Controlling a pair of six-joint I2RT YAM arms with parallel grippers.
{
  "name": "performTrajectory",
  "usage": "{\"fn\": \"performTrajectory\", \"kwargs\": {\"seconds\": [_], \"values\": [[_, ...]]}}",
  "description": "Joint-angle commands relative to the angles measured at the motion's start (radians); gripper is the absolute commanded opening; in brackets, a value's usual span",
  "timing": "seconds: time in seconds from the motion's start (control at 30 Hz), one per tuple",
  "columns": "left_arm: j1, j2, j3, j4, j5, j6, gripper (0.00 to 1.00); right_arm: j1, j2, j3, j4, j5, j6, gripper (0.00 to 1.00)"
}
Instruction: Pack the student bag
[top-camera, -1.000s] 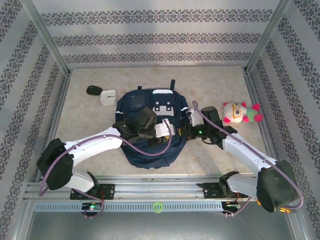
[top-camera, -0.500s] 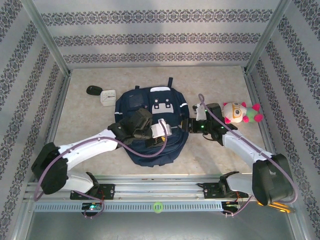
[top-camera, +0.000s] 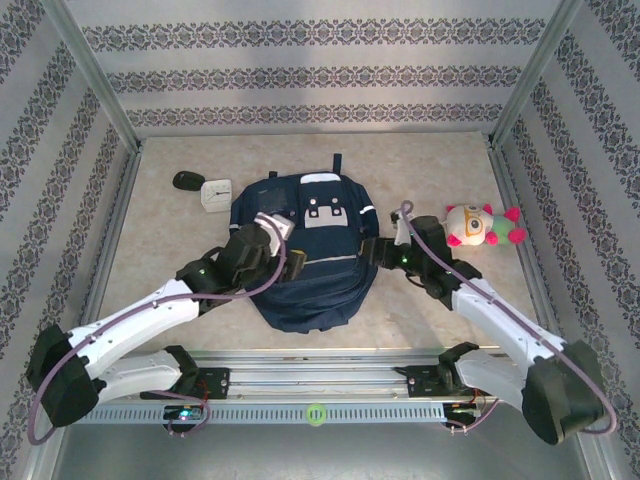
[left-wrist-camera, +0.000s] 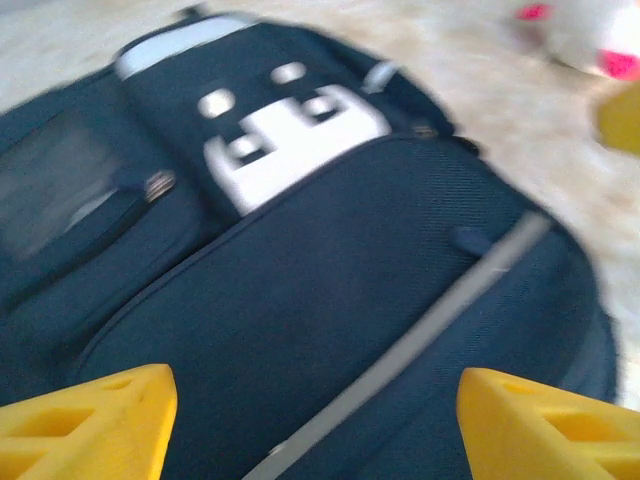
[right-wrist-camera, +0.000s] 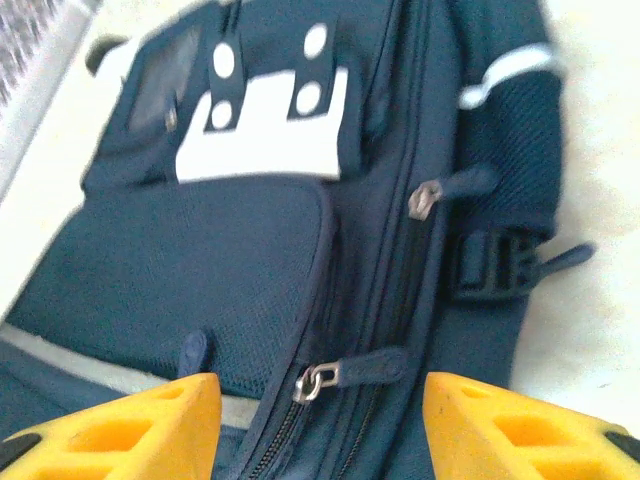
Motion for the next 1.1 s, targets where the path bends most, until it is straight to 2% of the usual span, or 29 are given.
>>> {"fn": "performTrajectory", "kwargs": {"seconds": [0.0, 0.07, 0.2, 0.37, 0.6, 0.73, 0.8, 0.9, 0.93, 0.97, 1.0, 1.07], "values": [[0.046, -0.047, -0.101, -0.051, -0.148, -0.251, 0.71, 0.035, 0.079, 0.016, -0.003, 0.007, -0.015, 0.53], [0.061, -0.052, -0.166, 0.004, -0.145, -0.271, 0.70, 0.028, 0.136, -0.028, 0.055, 0.058, 0.021, 0.48], [0.063, 0.018, -0.249, 0.150, -0.093, -0.235, 0.66, 0.009, 0.267, -0.076, 0.168, 0.012, 0.076, 0.36], [0.063, 0.218, -0.217, 0.269, -0.048, -0.190, 0.64, 0.007, 0.392, -0.084, 0.261, 0.023, 0.137, 0.33], [0.063, 0.444, -0.081, 0.401, -0.052, -0.110, 0.66, -0.057, 0.430, -0.025, 0.316, 0.021, 0.140, 0.36], [0.074, 0.501, 0.029, 0.392, -0.072, -0.070, 0.71, -0.156, 0.437, 0.044, 0.299, -0.035, 0.078, 0.43], [0.081, 0.479, 0.063, 0.372, -0.101, -0.047, 0.77, -0.197, 0.401, 0.068, 0.281, -0.059, 0.049, 0.48], [0.116, 0.396, 0.072, 0.347, -0.148, 0.000, 0.87, -0.236, 0.291, 0.087, 0.222, -0.030, -0.046, 0.53], [0.134, 0.353, 0.062, 0.342, -0.177, 0.013, 0.89, -0.246, 0.248, 0.090, 0.198, -0.009, -0.090, 0.61], [0.150, 0.304, 0.044, 0.343, -0.214, 0.031, 0.91, -0.262, 0.208, 0.087, 0.176, 0.014, -0.128, 0.85], [0.165, 0.257, 0.020, 0.357, -0.256, 0.055, 0.94, -0.276, 0.175, 0.084, 0.163, 0.038, -0.151, 0.98], [0.189, 0.137, -0.084, 0.483, -0.354, 0.173, 1.00, -0.331, 0.112, 0.075, 0.132, 0.054, -0.201, 0.98]]}}
